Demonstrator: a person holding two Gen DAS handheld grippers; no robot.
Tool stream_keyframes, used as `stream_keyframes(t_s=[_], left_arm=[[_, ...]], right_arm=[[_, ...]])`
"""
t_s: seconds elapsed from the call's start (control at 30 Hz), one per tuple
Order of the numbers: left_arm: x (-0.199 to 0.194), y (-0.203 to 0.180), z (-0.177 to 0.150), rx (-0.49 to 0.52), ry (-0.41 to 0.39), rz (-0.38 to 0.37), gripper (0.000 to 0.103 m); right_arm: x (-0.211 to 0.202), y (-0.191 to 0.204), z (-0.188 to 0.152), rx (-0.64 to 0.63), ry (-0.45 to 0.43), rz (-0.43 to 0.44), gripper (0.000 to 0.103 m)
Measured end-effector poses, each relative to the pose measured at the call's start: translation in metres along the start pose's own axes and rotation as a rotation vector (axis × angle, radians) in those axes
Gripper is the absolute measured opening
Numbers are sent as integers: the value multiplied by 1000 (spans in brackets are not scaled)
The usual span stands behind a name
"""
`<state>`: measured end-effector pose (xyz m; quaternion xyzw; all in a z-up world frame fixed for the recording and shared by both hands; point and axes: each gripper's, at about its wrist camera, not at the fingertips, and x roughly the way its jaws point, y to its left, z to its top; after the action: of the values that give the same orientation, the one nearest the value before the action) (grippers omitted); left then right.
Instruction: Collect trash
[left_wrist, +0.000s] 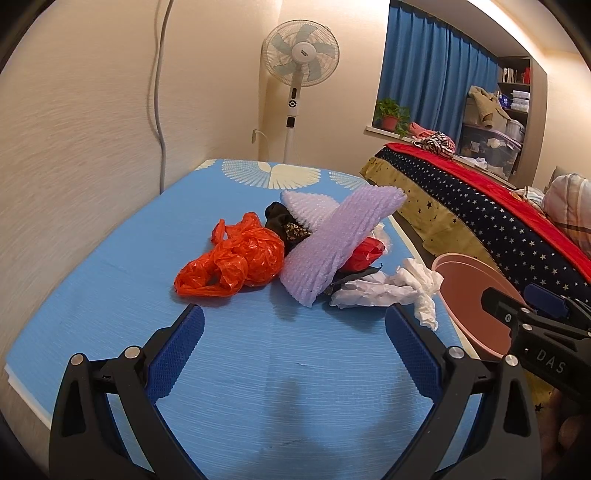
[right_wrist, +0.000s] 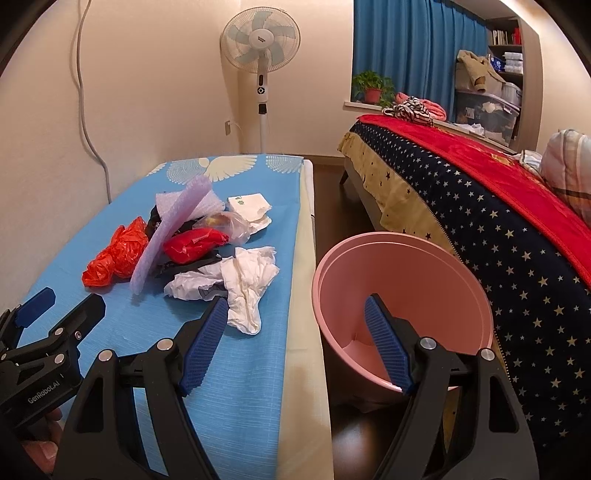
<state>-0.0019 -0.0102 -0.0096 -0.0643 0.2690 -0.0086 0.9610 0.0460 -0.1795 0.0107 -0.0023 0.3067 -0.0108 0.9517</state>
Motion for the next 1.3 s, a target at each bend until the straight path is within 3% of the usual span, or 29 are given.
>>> stream_keyframes(t_s=[1.3], left_arm=[[0,-4,0,-5,3,-15,93]], right_arm=[[2,-1,0,8,6,16,75]])
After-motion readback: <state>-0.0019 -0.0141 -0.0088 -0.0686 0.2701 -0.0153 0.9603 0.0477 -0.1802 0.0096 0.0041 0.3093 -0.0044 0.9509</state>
